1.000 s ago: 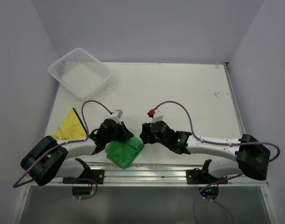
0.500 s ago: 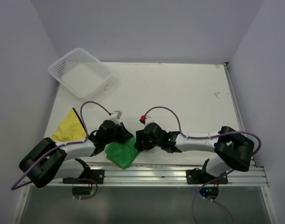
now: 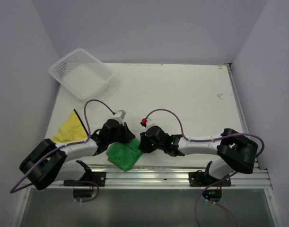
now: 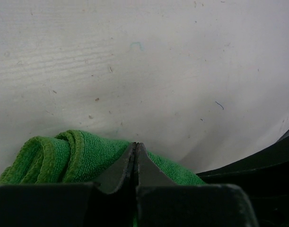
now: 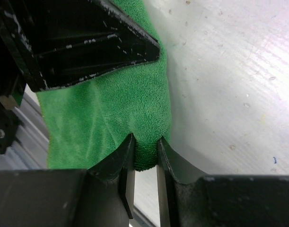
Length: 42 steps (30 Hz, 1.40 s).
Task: Roll the towels
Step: Roll the towel
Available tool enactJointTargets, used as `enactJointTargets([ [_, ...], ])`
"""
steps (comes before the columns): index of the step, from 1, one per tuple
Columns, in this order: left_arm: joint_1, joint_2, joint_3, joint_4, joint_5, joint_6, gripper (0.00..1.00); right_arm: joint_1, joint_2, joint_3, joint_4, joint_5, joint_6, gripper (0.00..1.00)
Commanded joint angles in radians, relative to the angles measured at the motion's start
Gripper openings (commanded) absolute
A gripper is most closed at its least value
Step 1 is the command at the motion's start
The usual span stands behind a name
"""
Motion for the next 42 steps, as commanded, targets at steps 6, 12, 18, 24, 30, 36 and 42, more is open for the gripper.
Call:
enactJointTargets([
  [6,0.012,0.039,0.218,-0.172,-0.095,0.13,0.04,0.125,-0.037,-0.029,0.017,0.398,-0.143,0.01],
  [12,0.043,0.11,0.366,-0.206,-0.066,0.173,0.04,0.166,-0.031,-0.029,0.04,0.655,-0.176,0.0],
  [18,0.061,0.153,0.455,-0.229,-0.048,0.192,0.04,0.22,0.046,0.032,0.026,0.841,-0.279,0.0],
  [24,0.061,0.15,0.441,-0.215,-0.014,0.167,0.04,0.292,0.15,0.119,-0.064,0.919,-0.354,0.0],
  [30,0.06,0.128,0.36,-0.163,0.043,0.124,0.03,0.393,0.271,0.251,-0.242,1.027,-0.335,0.0],
  [36,0.057,0.079,0.248,-0.116,0.066,0.09,0.03,0.473,0.364,0.328,-0.346,1.062,-0.321,0.0],
  [42,0.057,0.021,0.147,-0.097,0.055,0.069,0.03,0.496,0.448,0.42,-0.454,1.075,-0.298,0.0],
])
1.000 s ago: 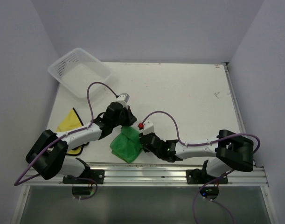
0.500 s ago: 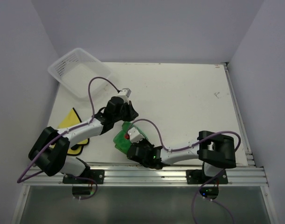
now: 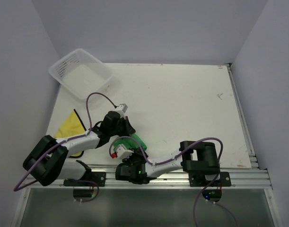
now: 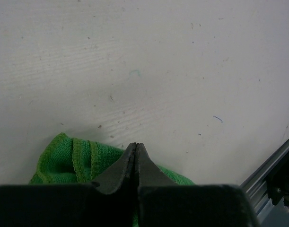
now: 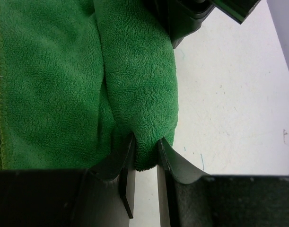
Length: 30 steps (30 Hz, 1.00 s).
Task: Roll the towels
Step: Roll the towel
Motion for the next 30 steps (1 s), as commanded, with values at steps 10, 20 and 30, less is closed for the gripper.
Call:
enactJointTargets([
  [10,-0.003,-0.009,-0.119,0.132,-0.007,-0.024,0.03,0.009,0.023,0.049,-0.062,-0.064,0.025,0.07],
  [20,-0.005,0.059,-0.15,0.169,-0.055,-0.004,0.03,-0.01,-0.122,0.005,-0.026,-0.053,0.014,0.25],
  [30,-0.005,0.072,-0.152,0.166,-0.064,-0.002,0.03,-0.022,-0.345,-0.12,0.101,-0.098,0.029,0.46],
])
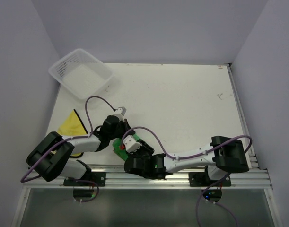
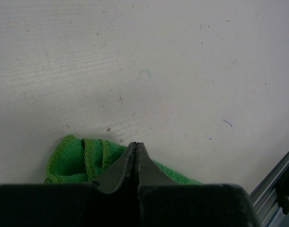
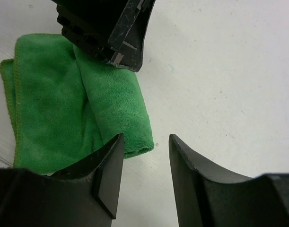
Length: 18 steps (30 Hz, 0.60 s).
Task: Roll the towels
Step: Roll the towel
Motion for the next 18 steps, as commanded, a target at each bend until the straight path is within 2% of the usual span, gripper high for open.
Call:
enactJointTargets([
  [1,-0.003,0.028,-0.034,-0.052,-0.042,0.016,0.03,-0.013,-0.107,-0.058,0.089,-0.05,0.039,0.47],
  [3,-0.003,0.029,-0.031,-0.049,-0.039,0.016,0.03,-0.031,-0.151,-0.09,0.113,-0.103,0.088,0.47],
  [6,-0.003,0.035,-0.028,-0.048,-0.027,0.021,0.03,-0.123,-0.258,-0.181,0.201,-0.306,0.172,0.48],
  [7,-0.003,0.035,-0.028,-0.051,-0.027,0.023,0.03,-0.177,-0.283,-0.207,0.277,-0.362,0.186,0.49],
  [8,-0.003,0.034,-0.031,-0.051,-0.027,0.024,0.03,-0.208,-0.323,-0.248,0.3,-0.484,0.215,0.51],
  [12,-0.003,0.035,-0.037,-0.051,-0.027,0.026,0.03,-0.34,-0.377,-0.304,0.369,-0.705,0.318,0.57],
  [16,-0.003,0.034,-0.04,-0.044,-0.027,0.02,0.03,-0.456,-0.365,-0.341,0.435,-0.853,0.418,0.6],
  [18,-0.003,0.035,-0.043,-0.046,-0.027,0.018,0.03,-0.472,-0.331,-0.339,0.434,-0.898,0.442,0.61],
])
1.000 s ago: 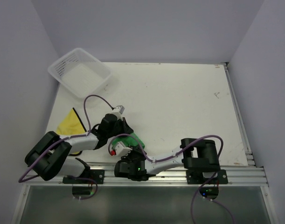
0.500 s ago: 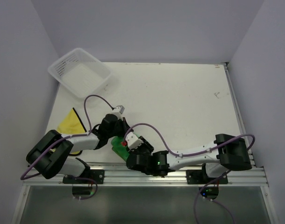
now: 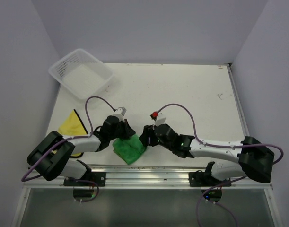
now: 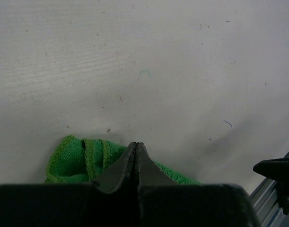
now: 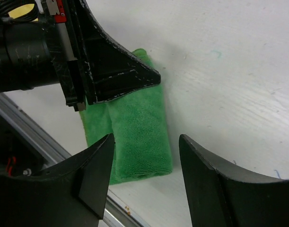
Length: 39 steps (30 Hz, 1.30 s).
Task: Roll the towels
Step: Roll the towel
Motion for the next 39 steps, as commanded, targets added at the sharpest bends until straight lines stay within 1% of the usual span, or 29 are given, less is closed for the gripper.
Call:
enactJointTargets([
  [1,-0.003,0.027,-0.037,-0.066,-0.027,0.018,0.03,-0.03,0.039,-0.002,0.088,-0.184,0.105,0.61],
  [3,-0.001,0.024,-0.04,-0.068,-0.029,0.018,0.03,-0.03,0.07,0.003,0.079,-0.205,0.108,0.61],
  [7,-0.003,0.021,-0.047,-0.063,-0.029,0.014,0.03,-0.03,0.183,0.006,0.091,-0.25,0.123,0.63],
  [12,-0.003,0.018,-0.059,-0.057,-0.029,0.009,0.03,-0.03,0.231,0.0,0.076,-0.245,0.148,0.63],
  [14,-0.003,0.018,-0.059,-0.057,-0.029,0.008,0.03,-0.033,0.237,-0.005,0.076,-0.247,0.143,0.61],
  [16,-0.001,0.013,-0.059,-0.059,-0.033,0.008,0.03,-0.031,0.237,-0.008,0.079,-0.251,0.131,0.58],
  [19,-0.003,0.01,-0.056,-0.062,-0.038,0.008,0.03,-0.028,0.231,-0.002,0.063,-0.251,0.094,0.46],
  [20,-0.003,0.013,-0.053,-0.065,-0.038,0.008,0.03,-0.028,0.228,-0.003,0.06,-0.236,0.085,0.38],
  [22,-0.003,0.029,-0.019,-0.08,-0.038,0.024,0.03,-0.023,0.207,-0.013,0.051,-0.212,0.053,0.33],
  [24,-0.003,0.038,0.013,-0.126,-0.05,0.038,0.03,-0.01,0.184,-0.02,0.033,-0.158,0.012,0.26],
  [25,-0.001,0.038,0.045,-0.138,-0.061,0.049,0.04,-0.007,0.175,-0.022,0.027,-0.138,-0.004,0.25],
  [27,0.002,0.032,0.079,-0.163,-0.064,0.057,0.11,0.027,0.152,-0.026,0.005,-0.048,-0.034,0.25],
  [31,0.01,0.033,0.205,-0.21,-0.075,0.081,0.15,0.059,0.155,-0.011,-0.045,0.101,-0.068,0.25],
  [32,0.011,0.036,0.226,-0.232,-0.076,0.084,0.19,0.067,0.155,-0.008,-0.049,0.13,-0.071,0.25],
  [33,0.011,0.039,0.245,-0.241,-0.076,0.09,0.2,0.088,0.158,0.0,-0.062,0.194,-0.079,0.25],
  [36,0.014,0.042,0.303,-0.27,-0.076,0.103,0.23,0.137,0.182,0.03,-0.093,0.293,-0.102,0.27],
  [38,0.016,0.042,0.329,-0.287,-0.072,0.106,0.26,0.174,0.211,0.049,-0.111,0.396,-0.11,0.27],
  [39,0.017,0.041,0.335,-0.292,-0.07,0.106,0.27,0.182,0.222,0.067,-0.134,0.431,-0.101,0.28],
])
